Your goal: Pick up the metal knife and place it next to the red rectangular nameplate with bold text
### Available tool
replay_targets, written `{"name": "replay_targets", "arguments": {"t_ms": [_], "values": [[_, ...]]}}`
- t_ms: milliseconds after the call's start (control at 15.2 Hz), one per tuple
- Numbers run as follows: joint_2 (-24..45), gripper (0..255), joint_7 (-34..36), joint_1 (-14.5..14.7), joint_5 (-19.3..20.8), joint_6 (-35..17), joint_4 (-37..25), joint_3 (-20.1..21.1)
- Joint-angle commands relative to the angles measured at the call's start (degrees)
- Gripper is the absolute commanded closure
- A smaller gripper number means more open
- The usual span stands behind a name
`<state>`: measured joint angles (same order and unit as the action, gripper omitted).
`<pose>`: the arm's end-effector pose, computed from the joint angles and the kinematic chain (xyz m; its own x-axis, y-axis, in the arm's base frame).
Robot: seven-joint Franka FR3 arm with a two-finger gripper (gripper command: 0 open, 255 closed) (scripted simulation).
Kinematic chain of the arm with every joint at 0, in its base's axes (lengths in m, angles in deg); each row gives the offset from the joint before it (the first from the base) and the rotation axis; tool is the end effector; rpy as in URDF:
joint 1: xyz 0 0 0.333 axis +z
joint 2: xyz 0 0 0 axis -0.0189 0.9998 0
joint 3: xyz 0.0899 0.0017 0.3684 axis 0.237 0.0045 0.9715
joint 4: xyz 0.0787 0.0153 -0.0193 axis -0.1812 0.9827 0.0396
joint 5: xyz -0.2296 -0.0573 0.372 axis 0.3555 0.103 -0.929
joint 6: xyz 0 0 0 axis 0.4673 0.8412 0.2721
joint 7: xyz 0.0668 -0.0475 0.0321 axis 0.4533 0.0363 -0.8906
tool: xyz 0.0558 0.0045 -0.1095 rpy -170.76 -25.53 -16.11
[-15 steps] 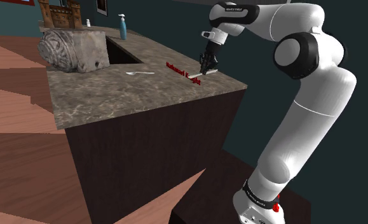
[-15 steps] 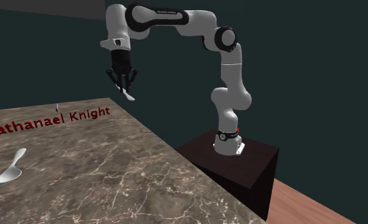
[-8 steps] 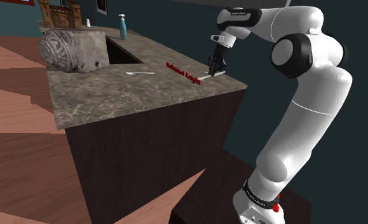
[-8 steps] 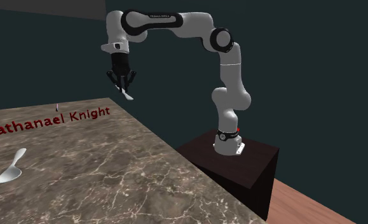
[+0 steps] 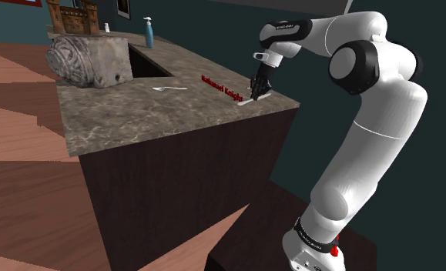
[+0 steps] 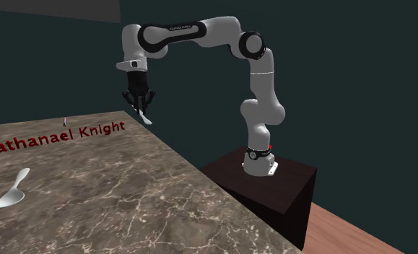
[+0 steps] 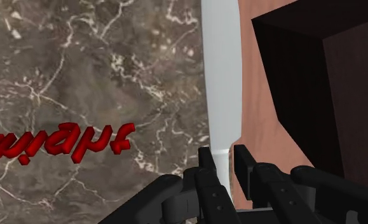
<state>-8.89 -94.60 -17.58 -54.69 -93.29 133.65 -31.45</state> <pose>0.5187 -0.3684 0.5628 0.3041 0.9313 0.2005 0.9481 -0.3164 0.0318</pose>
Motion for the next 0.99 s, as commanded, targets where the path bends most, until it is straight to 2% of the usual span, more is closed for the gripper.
{"name": "replay_targets", "arguments": {"t_ms": [0,528,924], "values": [[-0.1,255,-0.3,0.1,0.0,-1.6,1.7,0.0],[0.7,255,-1.6,0.2,-0.7,-7.4,6.8,0.2],[0.8,255,-1.7,0.2,-0.8,-7.8,7.2,0.2]]}}
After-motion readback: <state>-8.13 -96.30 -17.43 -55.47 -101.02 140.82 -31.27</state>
